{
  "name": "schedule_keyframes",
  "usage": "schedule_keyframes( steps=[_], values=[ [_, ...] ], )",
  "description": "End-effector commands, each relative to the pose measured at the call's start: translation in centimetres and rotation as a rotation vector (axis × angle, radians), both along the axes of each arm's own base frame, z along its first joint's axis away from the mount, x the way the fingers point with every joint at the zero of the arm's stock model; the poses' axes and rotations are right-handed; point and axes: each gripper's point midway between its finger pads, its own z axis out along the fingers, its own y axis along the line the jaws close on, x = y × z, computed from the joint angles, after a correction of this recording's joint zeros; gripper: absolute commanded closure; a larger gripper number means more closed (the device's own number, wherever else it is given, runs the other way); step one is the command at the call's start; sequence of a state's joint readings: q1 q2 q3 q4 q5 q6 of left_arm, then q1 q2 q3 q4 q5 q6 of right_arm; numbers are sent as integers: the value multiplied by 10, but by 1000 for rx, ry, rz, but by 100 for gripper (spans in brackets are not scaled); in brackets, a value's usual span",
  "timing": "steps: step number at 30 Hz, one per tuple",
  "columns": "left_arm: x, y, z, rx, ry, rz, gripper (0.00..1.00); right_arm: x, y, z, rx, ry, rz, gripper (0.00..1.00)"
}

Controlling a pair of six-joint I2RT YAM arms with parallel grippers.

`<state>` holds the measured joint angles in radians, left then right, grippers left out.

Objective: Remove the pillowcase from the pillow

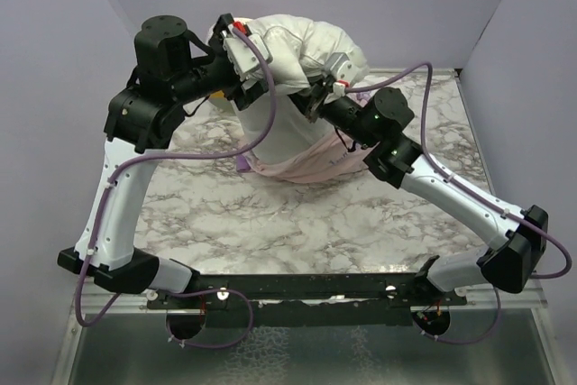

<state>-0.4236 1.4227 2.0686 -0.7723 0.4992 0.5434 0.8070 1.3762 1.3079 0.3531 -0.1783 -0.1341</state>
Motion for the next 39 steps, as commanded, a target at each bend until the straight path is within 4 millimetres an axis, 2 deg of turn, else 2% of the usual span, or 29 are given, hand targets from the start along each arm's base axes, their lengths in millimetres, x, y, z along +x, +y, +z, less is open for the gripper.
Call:
schedule_keyframes(
  steps=[1, 3, 4, 5, 6, 8, 11, 12, 14, 16, 18, 20, 24, 27, 33, 35, 39],
  values=[
    [21, 17, -46, 207, -22, 73, 30, -29, 19, 5, -15, 0, 150, 89],
    [29, 20, -51, 223, 0, 105, 70, -31, 12, 10, 28, 38, 144, 57],
    [33, 21, -47, 212, 0, 129, 85, -30, 6, 14, 56, 57, 125, 46],
    [37, 23, -41, 191, -12, 156, 96, -28, -3, 16, 83, 73, 111, 39],
    [39, 25, -32, 163, -33, 181, 100, -27, -14, 19, 117, 99, 98, 34],
    [38, 30, -14, 111, -89, 219, 100, -23, -43, 19, 187, 161, 76, 27],
    [34, 36, 2, 73, -132, 248, 100, -5, -95, 1, 290, 296, -5, 24],
    [32, 37, 6, 62, -130, 253, 100, 4, -114, -11, 311, 339, -58, 24],
    [27, 38, 11, 46, -117, 251, 100, 14, -139, -39, 339, 419, -147, 23],
    [23, 37, 10, 42, -108, 240, 100, 23, -161, -79, 351, 516, -243, 23],
    [21, 37, 10, 35, -104, 235, 100, 25, -179, -110, 375, 581, -300, 23],
    [20, 37, 9, 36, -104, 237, 100, 27, -192, -136, 399, 638, -335, 23],
    [20, 39, 8, 43, -108, 242, 100, 36, -197, -173, 394, 722, -351, 26],
    [19, 40, 7, 45, -107, 245, 100, 44, -193, -184, 397, 751, -342, 32],
    [17, 43, 5, 48, -112, 257, 100, 61, -180, -183, 412, 778, -286, 51],
    [18, 45, 5, 51, -120, 265, 100, 65, -177, -188, 415, 806, -279, 61],
    [20, 50, 12, 44, -142, 296, 100, 71, -187, -207, 454, 861, -344, 93]
  ],
)
